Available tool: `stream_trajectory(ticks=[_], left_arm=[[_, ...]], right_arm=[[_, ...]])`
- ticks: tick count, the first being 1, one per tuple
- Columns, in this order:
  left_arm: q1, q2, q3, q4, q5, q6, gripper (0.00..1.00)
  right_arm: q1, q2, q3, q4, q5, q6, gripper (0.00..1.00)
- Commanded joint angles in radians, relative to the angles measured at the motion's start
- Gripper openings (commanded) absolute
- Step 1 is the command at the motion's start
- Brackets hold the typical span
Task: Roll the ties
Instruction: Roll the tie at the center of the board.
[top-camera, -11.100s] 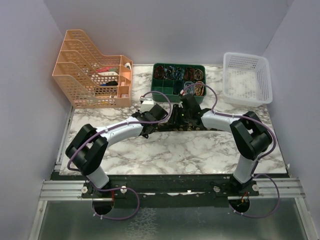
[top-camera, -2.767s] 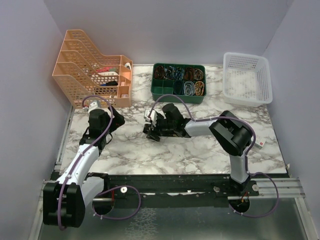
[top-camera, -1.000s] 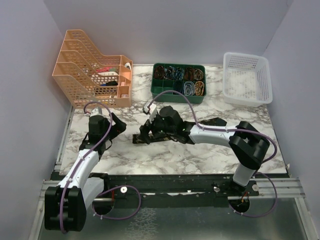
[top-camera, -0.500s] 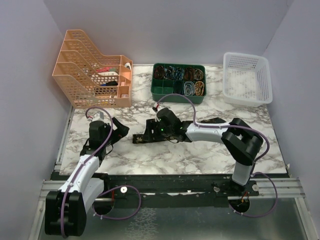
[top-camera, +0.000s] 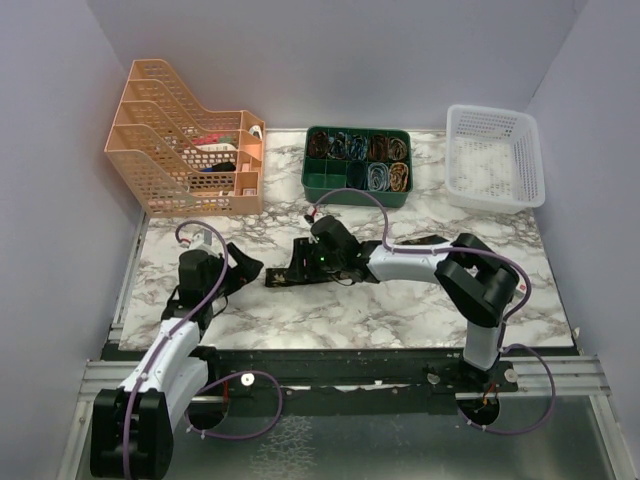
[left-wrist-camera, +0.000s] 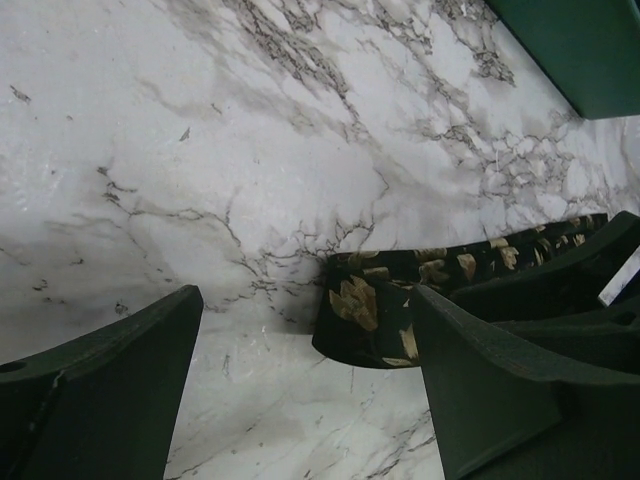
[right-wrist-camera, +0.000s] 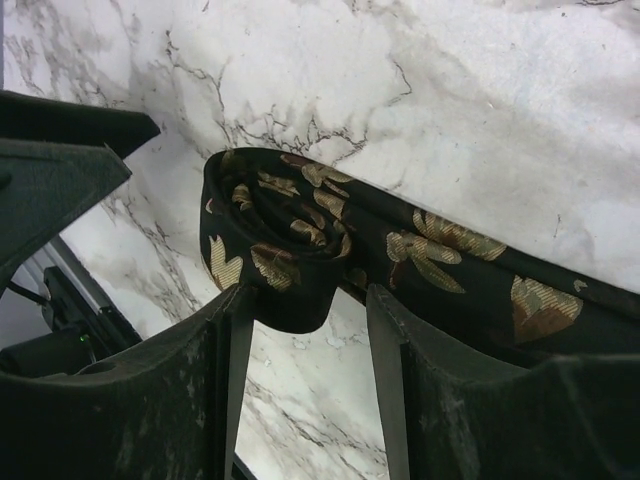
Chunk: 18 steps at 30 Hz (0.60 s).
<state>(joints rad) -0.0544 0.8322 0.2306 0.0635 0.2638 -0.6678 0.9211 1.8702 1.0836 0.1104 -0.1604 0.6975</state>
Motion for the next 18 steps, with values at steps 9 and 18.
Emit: stream_trajectory(ticks=[9,18], left_arm=[[0.003,-0.034,-0.075,0.105,0.12,0.011,0.79],[-0.011,0.068,-0.056,0.193,0.178,0.03,0.79]], right_arm=[[-0.036,0.059,0.033,-0.014,-0.053,-0.016,0.48],[-0.046,0.068,0.037,-0.021,-0.049,-0.011,0.49]])
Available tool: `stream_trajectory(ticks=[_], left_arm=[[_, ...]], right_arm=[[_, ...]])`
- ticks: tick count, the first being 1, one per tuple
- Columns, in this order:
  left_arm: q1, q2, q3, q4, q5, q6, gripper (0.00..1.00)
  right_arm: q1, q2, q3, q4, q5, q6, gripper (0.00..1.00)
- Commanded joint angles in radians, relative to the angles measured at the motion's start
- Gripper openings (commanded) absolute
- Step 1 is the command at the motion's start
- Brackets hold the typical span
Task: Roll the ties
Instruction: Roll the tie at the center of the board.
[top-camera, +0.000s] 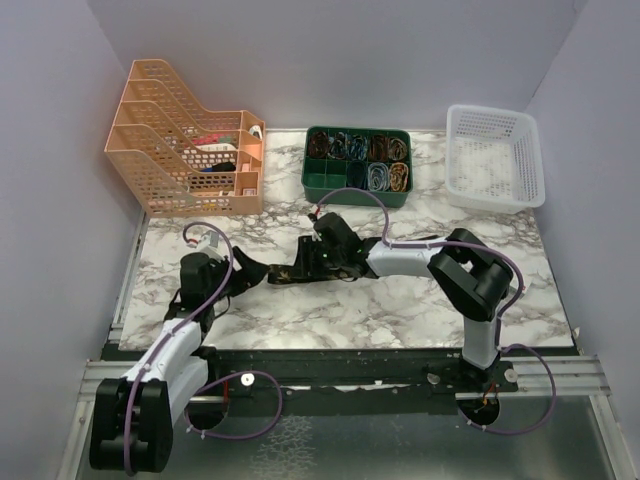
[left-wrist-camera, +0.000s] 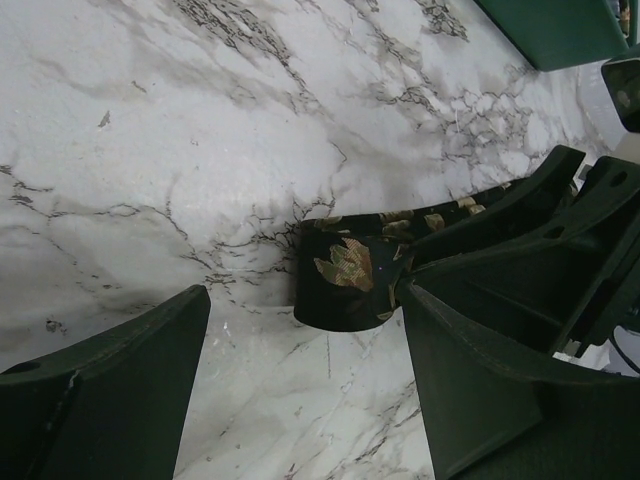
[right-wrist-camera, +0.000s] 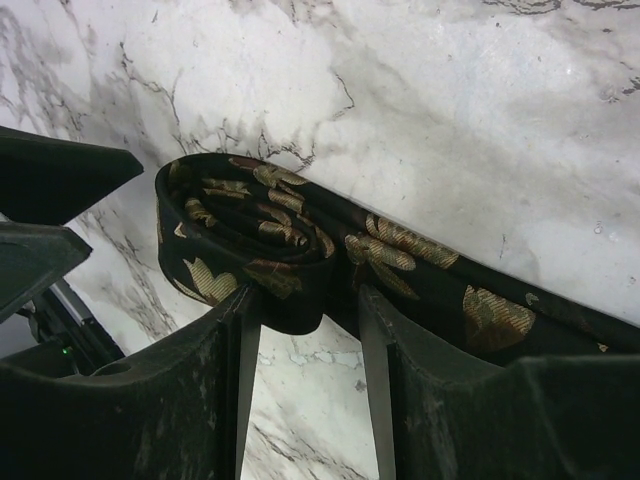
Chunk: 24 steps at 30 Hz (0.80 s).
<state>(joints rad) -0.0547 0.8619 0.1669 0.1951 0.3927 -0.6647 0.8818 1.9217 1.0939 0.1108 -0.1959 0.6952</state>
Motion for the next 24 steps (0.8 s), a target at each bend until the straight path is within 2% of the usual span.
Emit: stream_trajectory(ticks=[1,9,14,24], left_arm=[[-0.016,0.049,0.014,0.062,0.047,0.032,0.79],[-0.043,0.07,0.034,0.07,0.003,0.042,0.79],[-0.042,0.073,0.039,0.07,-0.002,0.049,0.78],[-0.046,0.087,0.041,0.079,0.002,0.071,0.74]], right_arm=[[-0.007,0.013,0.029,-0.025,-0.017,-0.012,0.49],[-0.008,-0.057,0.008,0.044,-0.099,-0.041,0.58],[-0.009,-0.065,0.018,0.039,-0.072,-0.034,0.58],[-0.014,0.002,0.074,-0.039,-0.02,-0.022,0.51]])
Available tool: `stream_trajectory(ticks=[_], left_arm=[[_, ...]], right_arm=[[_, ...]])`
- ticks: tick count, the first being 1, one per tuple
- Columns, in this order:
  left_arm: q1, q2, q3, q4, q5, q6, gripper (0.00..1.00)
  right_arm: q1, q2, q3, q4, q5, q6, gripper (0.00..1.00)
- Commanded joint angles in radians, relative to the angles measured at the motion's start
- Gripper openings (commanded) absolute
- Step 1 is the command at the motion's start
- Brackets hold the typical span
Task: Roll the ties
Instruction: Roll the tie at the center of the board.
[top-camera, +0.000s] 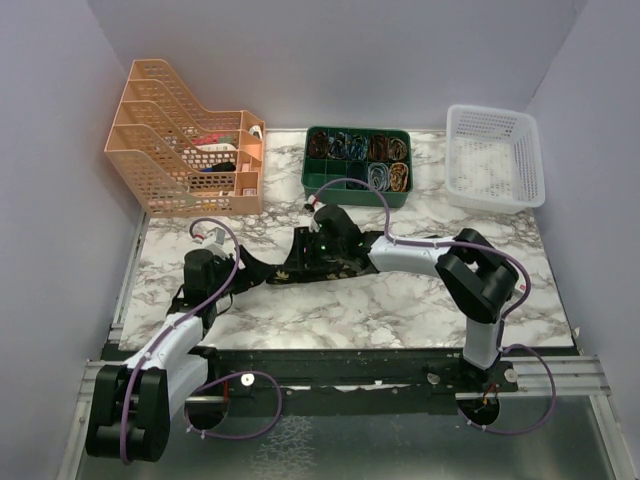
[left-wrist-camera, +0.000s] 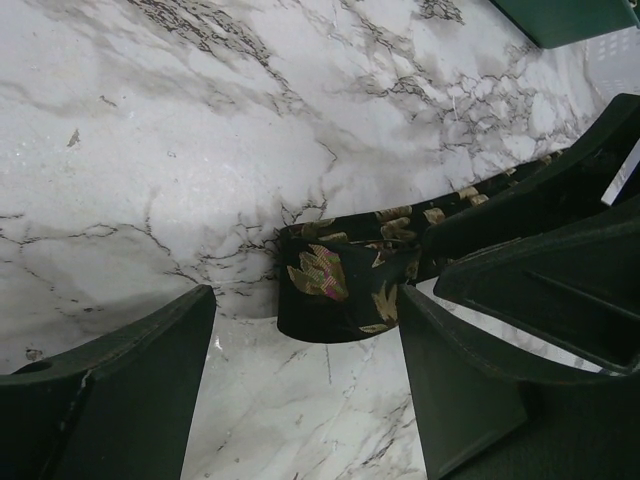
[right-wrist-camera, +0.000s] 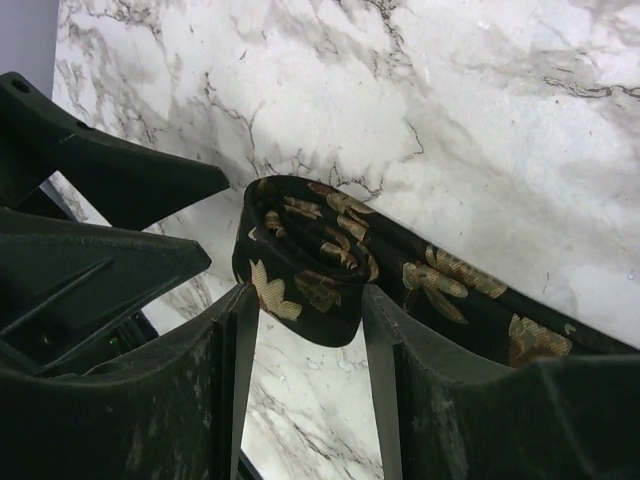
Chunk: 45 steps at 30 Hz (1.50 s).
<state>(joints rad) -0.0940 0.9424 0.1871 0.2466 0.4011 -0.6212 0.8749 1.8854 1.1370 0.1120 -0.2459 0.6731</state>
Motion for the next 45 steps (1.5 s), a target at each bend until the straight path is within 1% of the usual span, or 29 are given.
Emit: stream_trajectory(ticks=[1,7,15,24,32,36,41,45], left_arm=[[-0.006,0.011,0.021,0.028,-0.004,0.03,0.73],[-0.01,0.021,0.022,0.032,-0.004,0.035,0.7],[-0.02,0.026,0.007,0.072,-0.001,0.052,0.7],[-0.05,0.109,0.028,0.124,0.039,0.082,0.7],[-0.067,0.166,0.035,0.172,0.036,0.048,0.7],[-0.072,0.203,0.034,0.216,0.048,0.021,0.68],[-0.075,0.264,0.036,0.235,0.089,0.032,0.66],[-0.075,0.258,0.029,0.236,0.098,0.028,0.66]], right_arm=[[-0.007,0.046,0.039,-0.048,0.028,-0.001,0.5],[-0.008,0.067,0.047,-0.068,0.033,0.003,0.5],[-0.016,0.096,0.057,-0.076,0.046,-0.004,0.5],[-0.029,0.124,0.075,-0.11,0.06,-0.02,0.49],[-0.031,0.118,0.068,-0.11,0.049,-0.024,0.5],[-0.031,0.113,0.065,-0.109,0.046,-0.03,0.5],[-0.036,0.123,0.066,-0.11,0.041,-0.032,0.49],[-0.037,0.12,0.063,-0.11,0.047,-0.033,0.5]])
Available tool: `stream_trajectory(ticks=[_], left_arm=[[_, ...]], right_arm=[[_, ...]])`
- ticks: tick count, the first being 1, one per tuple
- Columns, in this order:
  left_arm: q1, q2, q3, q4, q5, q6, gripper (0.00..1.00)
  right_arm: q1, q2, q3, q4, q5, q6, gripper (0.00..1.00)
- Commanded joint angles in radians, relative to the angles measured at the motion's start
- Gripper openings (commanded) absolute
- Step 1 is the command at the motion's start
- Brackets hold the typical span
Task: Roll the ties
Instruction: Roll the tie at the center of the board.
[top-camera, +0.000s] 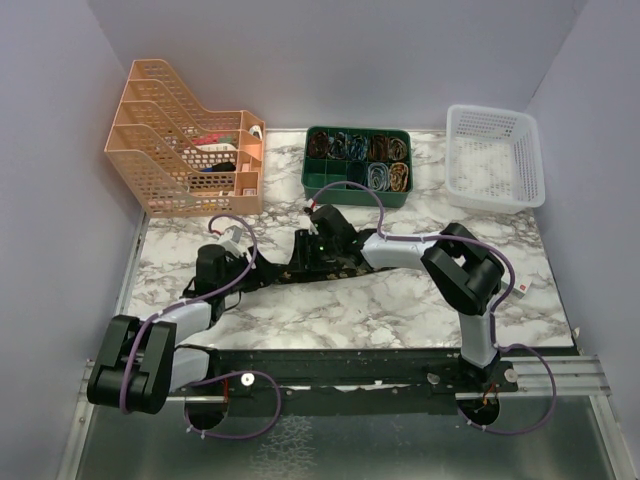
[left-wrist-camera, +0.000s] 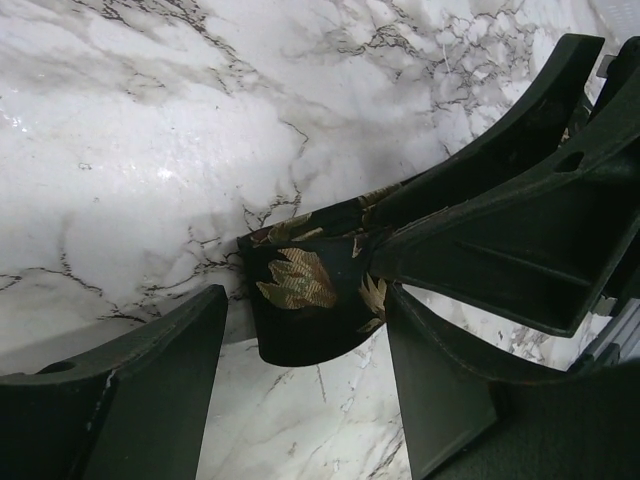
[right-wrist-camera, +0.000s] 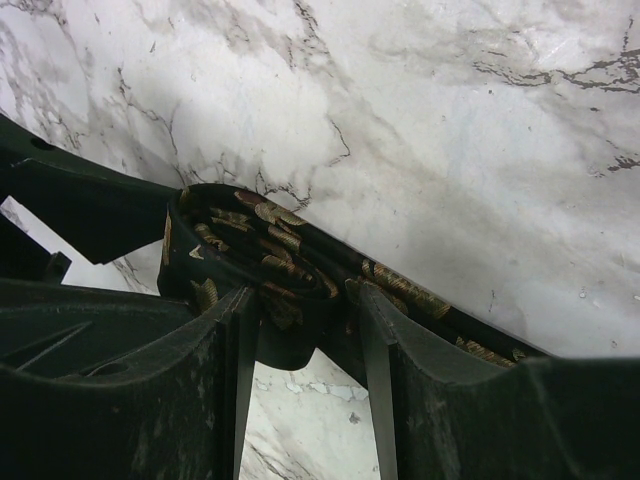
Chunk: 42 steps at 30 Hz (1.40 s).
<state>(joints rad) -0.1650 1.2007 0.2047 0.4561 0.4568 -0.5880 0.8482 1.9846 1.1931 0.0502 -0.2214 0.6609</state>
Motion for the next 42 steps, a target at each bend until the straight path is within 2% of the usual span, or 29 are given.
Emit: stream_trajectory(ticks=[1,12,21,26,29,34,42], left_arm=[[-0.004,0.0,0.014,0.027,0.043,-0.008,0.66],[-0.004,0.047,0.03,0.028,0.041,-0.011,0.54],[-0.006,0.077,0.035,0.057,0.025,-0.054,0.53],[-0.011,0.093,0.032,0.079,0.012,-0.077,0.57],[-0.013,0.11,0.037,0.084,0.015,-0.084,0.54],[-0.027,0.153,0.043,0.085,0.005,-0.078,0.4],[-0.083,0.13,0.069,0.078,-0.059,-0.08,0.13]], right_arm=[[-0.012,0.019,0.007,-0.049,0.025,-0.022,0.5],[-0.012,0.02,-0.001,-0.049,0.019,-0.023,0.5],[-0.013,0.023,-0.003,-0.048,0.008,-0.022,0.5],[-0.012,0.024,-0.003,-0.049,0.005,-0.022,0.49],[-0.012,0.025,-0.001,-0.048,0.006,-0.024,0.49],[-0.012,0.024,0.003,-0.049,0.002,-0.024,0.5],[-0.012,0.012,0.01,-0.062,-0.009,-0.032,0.5]])
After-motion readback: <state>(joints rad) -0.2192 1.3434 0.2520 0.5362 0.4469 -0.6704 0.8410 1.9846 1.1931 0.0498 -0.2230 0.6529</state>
